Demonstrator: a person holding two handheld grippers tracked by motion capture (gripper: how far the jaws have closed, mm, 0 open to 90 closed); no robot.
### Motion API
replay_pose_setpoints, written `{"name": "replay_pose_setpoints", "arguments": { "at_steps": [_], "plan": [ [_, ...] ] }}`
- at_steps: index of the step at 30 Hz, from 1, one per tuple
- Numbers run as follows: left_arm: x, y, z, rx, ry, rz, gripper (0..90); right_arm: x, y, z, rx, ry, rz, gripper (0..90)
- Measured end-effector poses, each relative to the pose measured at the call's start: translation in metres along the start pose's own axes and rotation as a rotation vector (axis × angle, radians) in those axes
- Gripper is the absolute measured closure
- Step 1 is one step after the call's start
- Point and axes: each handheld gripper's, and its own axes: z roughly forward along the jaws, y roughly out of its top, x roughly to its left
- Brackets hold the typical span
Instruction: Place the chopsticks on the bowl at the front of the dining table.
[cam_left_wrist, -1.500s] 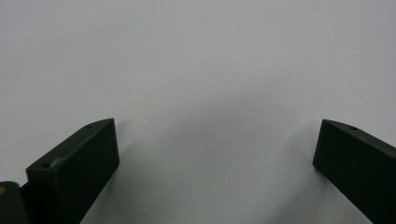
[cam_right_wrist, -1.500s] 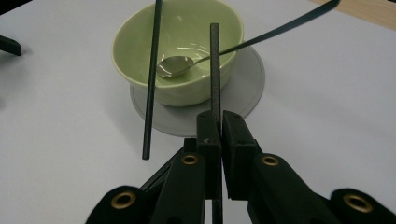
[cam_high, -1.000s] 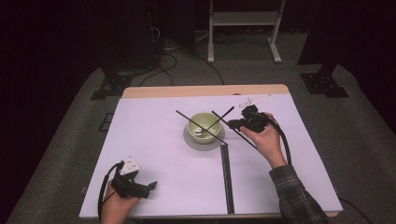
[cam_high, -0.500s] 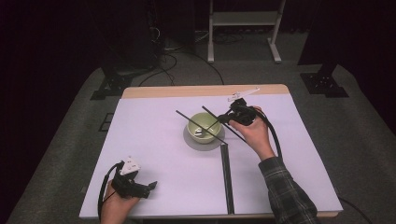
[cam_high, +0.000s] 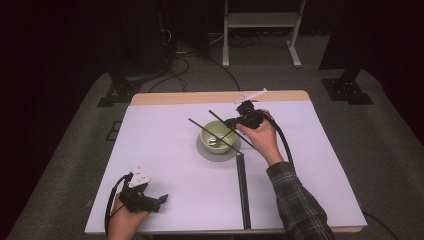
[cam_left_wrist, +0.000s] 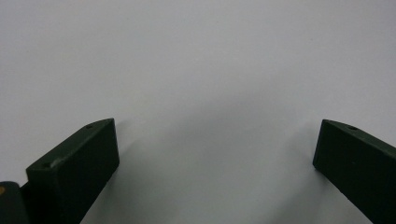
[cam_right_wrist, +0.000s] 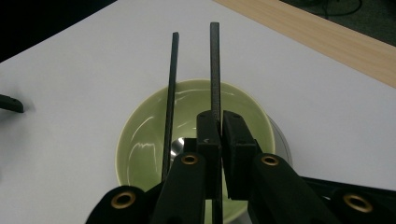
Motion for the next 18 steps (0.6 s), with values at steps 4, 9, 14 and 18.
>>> {"name": "replay_pose_setpoints", "arguments": {
  "at_steps": [4, 9, 14, 18],
  "plan": [
    [0.000, 0.000, 0.000, 0.000, 0.000, -0.001, 0.0, 0.000, 0.003, 0.006, 0.000, 0.004, 0.006, 86.0],
    [0.000, 0.000, 0.000, 0.000, 0.000, 0.000, 0.0, -0.001, 0.006, 0.009, 0.001, 0.004, 0.012, 86.0],
    [0.000, 0.000, 0.000, 0.001, 0.000, 0.001, 0.0, -0.002, 0.010, 0.013, 0.000, 0.003, 0.016, 86.1],
    [0.000, 0.000, 0.000, 0.001, 0.000, 0.001, 0.0, -0.002, 0.012, 0.018, 0.001, 0.005, 0.023, 86.0]
  ]
}}
